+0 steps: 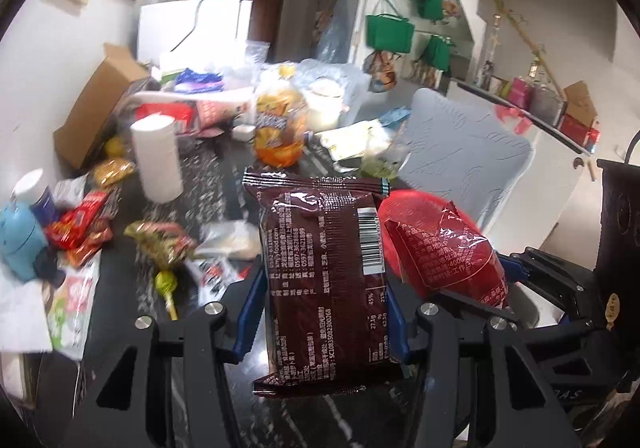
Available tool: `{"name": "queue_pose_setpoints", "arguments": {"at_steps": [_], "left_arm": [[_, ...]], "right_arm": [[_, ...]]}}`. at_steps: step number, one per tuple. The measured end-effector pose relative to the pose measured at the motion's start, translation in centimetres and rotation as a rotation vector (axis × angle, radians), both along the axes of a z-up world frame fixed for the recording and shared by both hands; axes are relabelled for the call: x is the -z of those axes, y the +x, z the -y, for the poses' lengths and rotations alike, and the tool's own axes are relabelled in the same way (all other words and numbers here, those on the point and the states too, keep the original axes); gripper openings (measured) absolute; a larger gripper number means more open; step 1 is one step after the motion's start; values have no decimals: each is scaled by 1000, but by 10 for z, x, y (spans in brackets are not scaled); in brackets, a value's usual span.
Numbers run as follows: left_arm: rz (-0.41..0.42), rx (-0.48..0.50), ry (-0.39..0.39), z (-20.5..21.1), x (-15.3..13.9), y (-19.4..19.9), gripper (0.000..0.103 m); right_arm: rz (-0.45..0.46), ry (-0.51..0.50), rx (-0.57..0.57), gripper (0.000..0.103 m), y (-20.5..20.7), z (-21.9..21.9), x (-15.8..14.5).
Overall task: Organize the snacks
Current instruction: 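Carry both bags over the red basket and open both tools to drop them in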
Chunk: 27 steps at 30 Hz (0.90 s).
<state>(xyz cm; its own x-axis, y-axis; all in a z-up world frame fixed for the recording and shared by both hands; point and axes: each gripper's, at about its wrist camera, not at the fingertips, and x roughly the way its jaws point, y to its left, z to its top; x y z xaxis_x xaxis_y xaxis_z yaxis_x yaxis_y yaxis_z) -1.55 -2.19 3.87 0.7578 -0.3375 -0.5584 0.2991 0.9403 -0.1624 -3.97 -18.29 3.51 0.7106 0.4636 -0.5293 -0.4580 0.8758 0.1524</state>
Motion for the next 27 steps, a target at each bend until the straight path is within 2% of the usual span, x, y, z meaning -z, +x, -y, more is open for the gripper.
{"name": "queue_pose_setpoints", "arguments": {"at_steps": [6,14,27], "left_arm": [[33,92,7,28,-16,16,51],[28,205,10,69,-21,41,51],[6,328,73,127,-16,106,51]], "right_arm": [[27,8,84,61,3,26,-11],[36,5,208,61,8,66,-17],[-6,-16,353,61,53,114,-1]]}}
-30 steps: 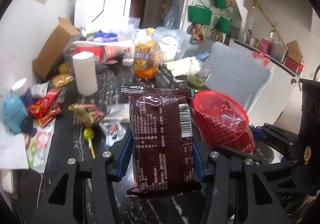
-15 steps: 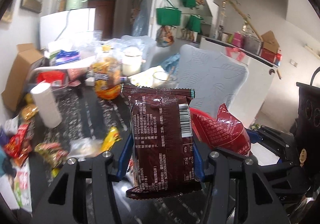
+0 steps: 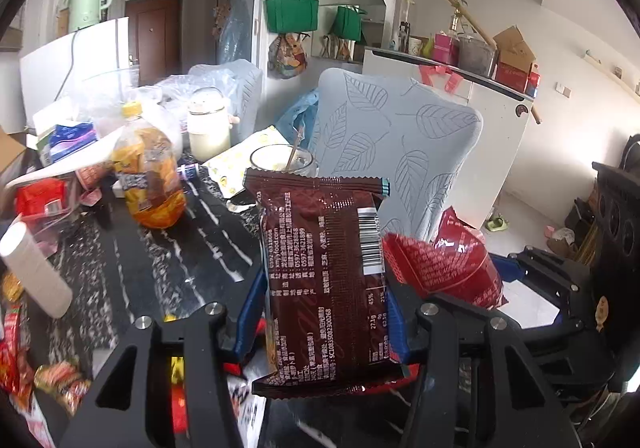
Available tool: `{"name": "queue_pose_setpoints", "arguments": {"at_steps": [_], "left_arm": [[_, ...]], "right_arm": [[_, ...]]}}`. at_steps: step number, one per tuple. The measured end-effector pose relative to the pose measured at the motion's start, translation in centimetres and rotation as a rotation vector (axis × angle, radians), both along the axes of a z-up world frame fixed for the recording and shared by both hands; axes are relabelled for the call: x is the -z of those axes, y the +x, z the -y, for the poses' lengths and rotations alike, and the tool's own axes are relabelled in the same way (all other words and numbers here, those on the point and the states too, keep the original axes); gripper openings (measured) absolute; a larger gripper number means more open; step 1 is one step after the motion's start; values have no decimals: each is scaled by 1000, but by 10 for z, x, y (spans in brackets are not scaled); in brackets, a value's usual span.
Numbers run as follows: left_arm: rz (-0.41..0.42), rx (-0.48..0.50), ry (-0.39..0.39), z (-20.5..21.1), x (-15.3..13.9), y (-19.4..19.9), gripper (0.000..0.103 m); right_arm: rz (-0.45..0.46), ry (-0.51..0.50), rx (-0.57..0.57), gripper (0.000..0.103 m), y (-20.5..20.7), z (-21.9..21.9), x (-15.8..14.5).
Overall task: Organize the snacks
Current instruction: 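Carry both bags over the red basket and open both tools to drop them in, then move both open tools away from the basket back over the snacks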
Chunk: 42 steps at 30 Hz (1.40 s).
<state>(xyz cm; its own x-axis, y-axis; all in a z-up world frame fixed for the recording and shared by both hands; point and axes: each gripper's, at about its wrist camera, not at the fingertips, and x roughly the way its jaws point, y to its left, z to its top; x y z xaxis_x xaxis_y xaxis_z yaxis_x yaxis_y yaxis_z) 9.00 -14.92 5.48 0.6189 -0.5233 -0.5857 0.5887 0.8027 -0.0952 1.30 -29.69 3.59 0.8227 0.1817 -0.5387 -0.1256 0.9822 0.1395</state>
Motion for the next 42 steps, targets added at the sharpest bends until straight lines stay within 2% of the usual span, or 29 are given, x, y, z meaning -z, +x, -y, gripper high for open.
{"name": "queue_pose_setpoints", "arguments": {"at_steps": [6,11,17,20,22,24,25,35,42], "left_arm": [[2,15,38,20,8,26,51],[-27,32,64,34,22,42,51],[-104,46,68,40,40,56,51],[-136,22,88,42,45,61,52],[-144,7,94,42,47,62,57],[-147,-11,104,41,47,61,81],[-141,-20,101,40,47,60,83],[-116,-42,114,33,37,43,83],[-74,-106,110,14,21,23,83]], "right_arm": [[-33,-4,32,61,29,13,11],[-61,-14,54,62,45,23,21],[-95,-6,48,64,53,27,30],[-106,-7,32,67,54,27,32],[-109,-4,32,69,54,27,32],[-107,1,37,69,53,28,30],[-103,-1,44,69,51,28,29],[-92,-8,77,69,38,31,22],[-61,-19,36,69,28,19,10]]}}
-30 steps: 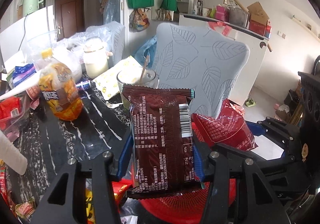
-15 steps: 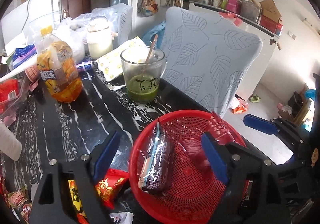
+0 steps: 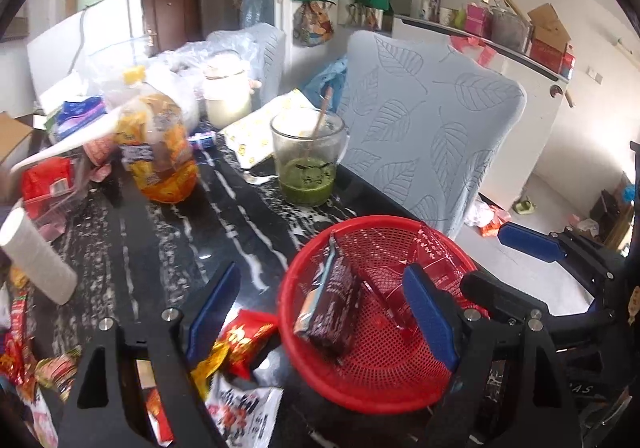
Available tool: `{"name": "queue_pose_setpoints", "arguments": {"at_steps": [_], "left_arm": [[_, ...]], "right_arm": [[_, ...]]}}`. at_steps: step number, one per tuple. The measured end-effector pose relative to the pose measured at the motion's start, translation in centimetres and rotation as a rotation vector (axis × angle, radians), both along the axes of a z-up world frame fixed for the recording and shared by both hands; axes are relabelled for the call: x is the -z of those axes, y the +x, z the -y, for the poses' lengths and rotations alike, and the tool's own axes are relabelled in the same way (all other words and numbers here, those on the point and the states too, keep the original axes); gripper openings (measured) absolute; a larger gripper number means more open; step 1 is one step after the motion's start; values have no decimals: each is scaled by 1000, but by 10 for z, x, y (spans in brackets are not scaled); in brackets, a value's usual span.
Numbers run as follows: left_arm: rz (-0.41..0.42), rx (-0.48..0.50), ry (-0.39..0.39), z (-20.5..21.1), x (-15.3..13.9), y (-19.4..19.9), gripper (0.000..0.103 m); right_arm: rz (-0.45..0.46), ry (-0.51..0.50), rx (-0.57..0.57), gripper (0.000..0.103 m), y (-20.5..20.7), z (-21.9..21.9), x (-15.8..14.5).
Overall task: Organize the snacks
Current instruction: 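Move both open tools away from the basket back over the snacks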
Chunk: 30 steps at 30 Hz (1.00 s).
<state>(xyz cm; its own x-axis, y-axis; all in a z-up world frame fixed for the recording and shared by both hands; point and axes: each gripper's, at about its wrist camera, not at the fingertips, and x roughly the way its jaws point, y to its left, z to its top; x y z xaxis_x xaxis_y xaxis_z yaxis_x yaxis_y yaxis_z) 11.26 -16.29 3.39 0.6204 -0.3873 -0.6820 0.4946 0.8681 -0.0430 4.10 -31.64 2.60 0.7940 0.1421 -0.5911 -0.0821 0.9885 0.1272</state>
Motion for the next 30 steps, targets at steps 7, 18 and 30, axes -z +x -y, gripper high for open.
{"name": "queue_pose_setpoints", "arguments": {"at_steps": [7,18,30], "left_arm": [[40,-94,-5,-29,-13,-25,83],[97,-234,-12,-76,-30,-65,83],[137,-382,-19,-121,-36,-106,83]], "right_arm": [[31,-5,-96,69,-9,-25,-10],[81,-16,-243,70,-28,-68,-25],[102,-11,-423,70,-39,-111,-32]]}}
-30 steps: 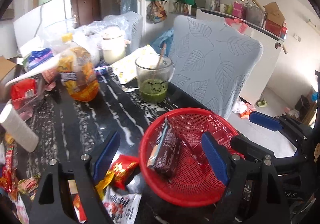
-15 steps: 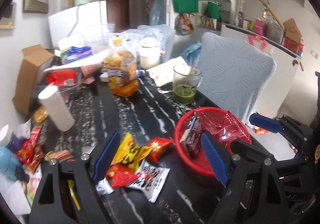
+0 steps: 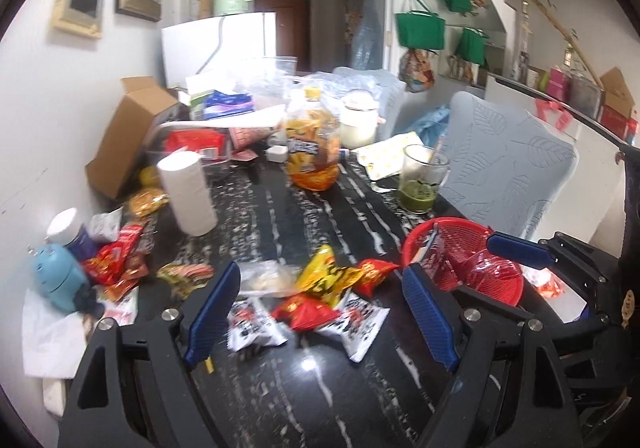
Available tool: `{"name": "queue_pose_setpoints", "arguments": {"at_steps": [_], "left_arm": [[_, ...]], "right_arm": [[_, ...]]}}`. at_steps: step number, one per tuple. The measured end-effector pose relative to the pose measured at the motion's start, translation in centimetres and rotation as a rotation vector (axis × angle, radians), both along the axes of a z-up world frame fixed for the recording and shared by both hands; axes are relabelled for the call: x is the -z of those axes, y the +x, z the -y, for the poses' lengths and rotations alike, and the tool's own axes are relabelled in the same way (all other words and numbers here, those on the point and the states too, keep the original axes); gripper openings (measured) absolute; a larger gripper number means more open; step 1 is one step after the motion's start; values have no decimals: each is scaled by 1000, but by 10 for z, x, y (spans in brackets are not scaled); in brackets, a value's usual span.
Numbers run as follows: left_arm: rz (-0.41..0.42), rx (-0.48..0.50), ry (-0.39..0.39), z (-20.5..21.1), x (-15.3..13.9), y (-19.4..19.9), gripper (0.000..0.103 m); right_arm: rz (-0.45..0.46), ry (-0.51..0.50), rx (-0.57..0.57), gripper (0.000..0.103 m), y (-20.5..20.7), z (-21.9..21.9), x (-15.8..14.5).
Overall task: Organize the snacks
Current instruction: 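Move both open tools away from the basket back over the snacks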
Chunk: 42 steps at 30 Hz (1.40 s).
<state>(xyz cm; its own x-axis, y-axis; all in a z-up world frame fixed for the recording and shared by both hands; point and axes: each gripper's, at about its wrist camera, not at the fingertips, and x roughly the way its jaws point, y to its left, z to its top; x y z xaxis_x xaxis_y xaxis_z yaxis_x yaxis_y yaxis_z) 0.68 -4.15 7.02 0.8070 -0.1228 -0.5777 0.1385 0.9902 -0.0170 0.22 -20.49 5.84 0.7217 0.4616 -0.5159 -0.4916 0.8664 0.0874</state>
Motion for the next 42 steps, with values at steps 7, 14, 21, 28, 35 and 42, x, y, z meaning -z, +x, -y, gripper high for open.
{"name": "queue_pose_setpoints", "arguments": {"at_steps": [7,14,21,28,35,42], "left_arm": [[-4,-85,1,-27,4,-19,83],[-24,-101,9,-50,15,-29,83],[-77,-127,-17,-75,32,-27,83],[-151,-142,-46,-92,53,-8,83],[-202,-145,-77,-105,74,16,83],[-244,-156,-83,-120,92,37,83]], "right_arm": [[-7,0,-82,70,-5,-27,5],[-44,22,-107,70,-10,-50,16],[-92,3,-100,70,-3,-72,30],[-143,-3,-56,70,17,-81,45],[-197,-18,-32,70,39,-89,62],[-243,-39,-77,68,60,-105,72]]}}
